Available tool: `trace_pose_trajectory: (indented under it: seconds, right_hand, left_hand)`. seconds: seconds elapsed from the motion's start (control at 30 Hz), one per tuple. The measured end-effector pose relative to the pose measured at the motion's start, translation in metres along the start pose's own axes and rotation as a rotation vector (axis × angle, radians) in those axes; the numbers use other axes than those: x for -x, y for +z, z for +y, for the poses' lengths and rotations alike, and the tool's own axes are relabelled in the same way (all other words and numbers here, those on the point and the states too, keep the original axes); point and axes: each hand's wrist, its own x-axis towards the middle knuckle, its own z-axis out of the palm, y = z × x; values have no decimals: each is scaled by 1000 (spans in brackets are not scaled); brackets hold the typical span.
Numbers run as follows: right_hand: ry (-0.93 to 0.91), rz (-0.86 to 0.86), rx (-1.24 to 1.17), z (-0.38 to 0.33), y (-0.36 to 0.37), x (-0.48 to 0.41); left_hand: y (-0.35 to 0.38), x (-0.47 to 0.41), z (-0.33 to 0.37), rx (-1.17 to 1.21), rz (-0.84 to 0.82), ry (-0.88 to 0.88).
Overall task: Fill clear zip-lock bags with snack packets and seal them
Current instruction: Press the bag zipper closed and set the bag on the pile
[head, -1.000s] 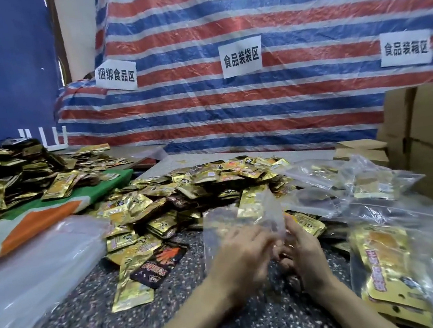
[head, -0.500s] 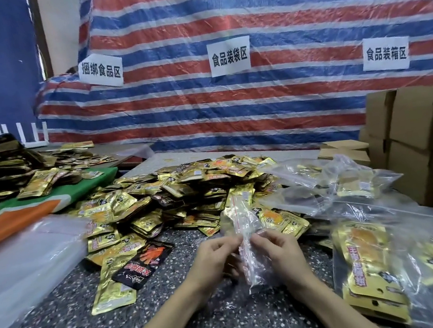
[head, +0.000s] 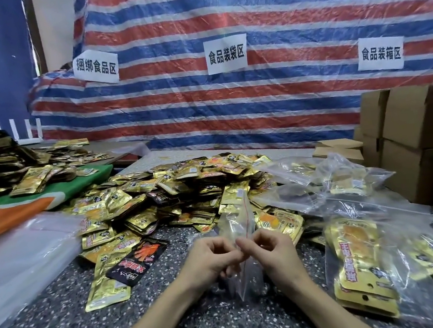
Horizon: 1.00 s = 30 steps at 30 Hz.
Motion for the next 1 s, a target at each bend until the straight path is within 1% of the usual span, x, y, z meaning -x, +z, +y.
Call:
trace_pose_trajectory:
  seconds: [0.1,0.17,0.2,0.3,0.37,0.43,0.47,0.5,0.6,0.63,0.67,0.7,0.73,0.77,0.83,0.93,1.0]
  right_hand:
    - [57,-23,-84,2,0,-2]
    - [102,26,-124,4,-2,-4]
    - [129,64,-153,5,-3,-5]
    - [198,171,-263,6,-10,-8]
    - [197,171,-265,5,-13,-7]
    - [120,133,-154,3,-13,-5]
    - [62,131,-38,2,-12,-3]
    - [7,157,85,2,-11,-2]
    - [-98,340,372,1,-16,-3]
    - [-95,368,502,1,-20,-4]
    - [-53,344,658,2,-23,-6]
    - [20,275,795,6,-26,-7]
    - [104,201,874,9,-27,-7]
    - [182,151,902,10,-27,-7]
    - [260,127,882,12,-25,-6]
    - [253,168,960,12,-25,-6]
    - [242,171,1007,11,-26,-6]
  left_hand:
    - [-2,-1,0,31,-31,24]
    - [-3,-2,3,114,-7,40]
    - [-4,-3,4,152,48,48]
    - [-12,-6,7,245,310,85]
    - [-18,-7,7,302,441,114]
    - [-22,-7,6,304,515,140]
    - [-22,-7,6,285,531,149]
    - [-21,-7,6,271,531,156]
    - [-19,-8,4,290,498,165]
    - [-19,-9,3,285,495,166]
    - [-20,-9,2,281,493,163]
    - [-19,-9,2,277,489,158]
    - [-19,-9,2,270,483,154]
    - [-18,-9,2,260,473,151]
    - [-17,-9,2,222,448,137]
    - [-15,-9,1,186,405,93]
    - [-15,-10,1,167,404,68]
